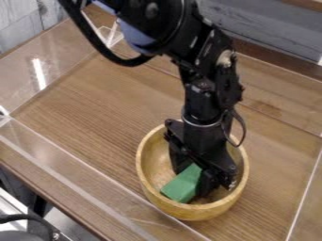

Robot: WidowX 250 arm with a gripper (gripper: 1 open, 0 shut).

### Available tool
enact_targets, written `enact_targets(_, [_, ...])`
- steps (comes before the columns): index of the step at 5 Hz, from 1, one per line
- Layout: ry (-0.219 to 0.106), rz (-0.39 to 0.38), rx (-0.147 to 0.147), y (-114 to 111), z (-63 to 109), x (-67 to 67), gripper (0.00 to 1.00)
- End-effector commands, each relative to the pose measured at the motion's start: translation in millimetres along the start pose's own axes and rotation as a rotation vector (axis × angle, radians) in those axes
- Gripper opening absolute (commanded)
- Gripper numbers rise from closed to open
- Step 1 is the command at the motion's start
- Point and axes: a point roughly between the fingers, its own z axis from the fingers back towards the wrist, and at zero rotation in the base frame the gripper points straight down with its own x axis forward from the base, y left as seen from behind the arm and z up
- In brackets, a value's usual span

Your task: Remove the green block from inside the brown bowl and put it on the table

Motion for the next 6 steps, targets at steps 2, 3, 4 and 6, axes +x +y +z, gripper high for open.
enact_targets(2, [-0.017, 0.015, -0.015, -2.5, 13.2, 2.7, 0.00])
enact_targets(3, [-0.007, 0.021, -0.024, -4.3, 17.3, 1.5, 0.00])
enact_targets(4, [0.004, 0.028, -0.035, -6.0, 20.8, 0.4, 0.00])
enact_targets(6, [0.023, 0.042, -0.056, -7.9, 31.7, -1.3, 0.00])
